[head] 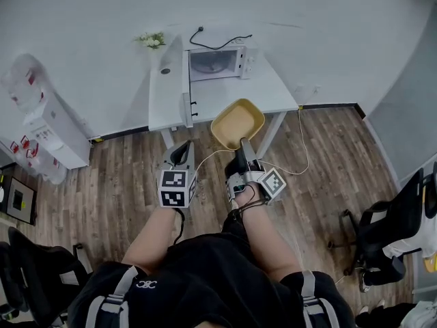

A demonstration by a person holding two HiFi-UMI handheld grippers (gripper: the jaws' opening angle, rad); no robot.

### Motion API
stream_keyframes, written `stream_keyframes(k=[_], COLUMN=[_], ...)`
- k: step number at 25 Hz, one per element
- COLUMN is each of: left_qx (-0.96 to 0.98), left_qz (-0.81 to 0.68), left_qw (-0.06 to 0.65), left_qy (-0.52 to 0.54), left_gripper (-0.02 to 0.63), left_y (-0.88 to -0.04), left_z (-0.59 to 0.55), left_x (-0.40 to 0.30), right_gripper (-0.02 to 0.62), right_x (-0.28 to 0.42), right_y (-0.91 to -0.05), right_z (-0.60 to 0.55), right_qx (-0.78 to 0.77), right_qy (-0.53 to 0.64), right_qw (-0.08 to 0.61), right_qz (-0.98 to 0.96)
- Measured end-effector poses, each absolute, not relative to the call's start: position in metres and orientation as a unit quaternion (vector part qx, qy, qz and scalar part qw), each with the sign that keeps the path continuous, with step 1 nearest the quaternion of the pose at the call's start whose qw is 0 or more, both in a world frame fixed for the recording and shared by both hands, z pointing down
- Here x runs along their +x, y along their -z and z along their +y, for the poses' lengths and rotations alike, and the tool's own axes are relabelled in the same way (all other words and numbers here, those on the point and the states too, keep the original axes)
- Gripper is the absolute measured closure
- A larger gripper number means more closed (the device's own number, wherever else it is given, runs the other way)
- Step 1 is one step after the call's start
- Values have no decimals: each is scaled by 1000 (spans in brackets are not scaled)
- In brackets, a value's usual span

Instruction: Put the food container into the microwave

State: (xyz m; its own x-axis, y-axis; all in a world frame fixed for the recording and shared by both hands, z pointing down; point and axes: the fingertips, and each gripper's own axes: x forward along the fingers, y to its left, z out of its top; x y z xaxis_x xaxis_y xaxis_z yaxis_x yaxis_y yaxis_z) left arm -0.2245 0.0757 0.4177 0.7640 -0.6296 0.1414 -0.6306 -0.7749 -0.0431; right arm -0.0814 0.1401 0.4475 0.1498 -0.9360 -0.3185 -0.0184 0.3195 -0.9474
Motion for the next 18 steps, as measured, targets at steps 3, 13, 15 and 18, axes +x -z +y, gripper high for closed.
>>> stream_keyframes(k=[3,13,15,18], left_qx=[938,932,932,931], left_qz=[-338,-353,-355,-355], left_qw=[7,13,14,8], left_qy=[-72,-74,-76,-82], left_gripper=[595,595,595,595], left_y=[-417,-424,-426,-430], left_z=[51,-32,-49,-77], left_x=[-213,-142,-122,-91], right_gripper=[373,373,373,373], right_x=[-67,4,21,48], right_y=[-450,-464,-465,-466], right_z=[115,20,0,-31], right_qx=[-445,-432,-428,-426], right_qy=[374,393,396,402], right_qw=[615,607,605,600], right_qz=[532,539,542,545])
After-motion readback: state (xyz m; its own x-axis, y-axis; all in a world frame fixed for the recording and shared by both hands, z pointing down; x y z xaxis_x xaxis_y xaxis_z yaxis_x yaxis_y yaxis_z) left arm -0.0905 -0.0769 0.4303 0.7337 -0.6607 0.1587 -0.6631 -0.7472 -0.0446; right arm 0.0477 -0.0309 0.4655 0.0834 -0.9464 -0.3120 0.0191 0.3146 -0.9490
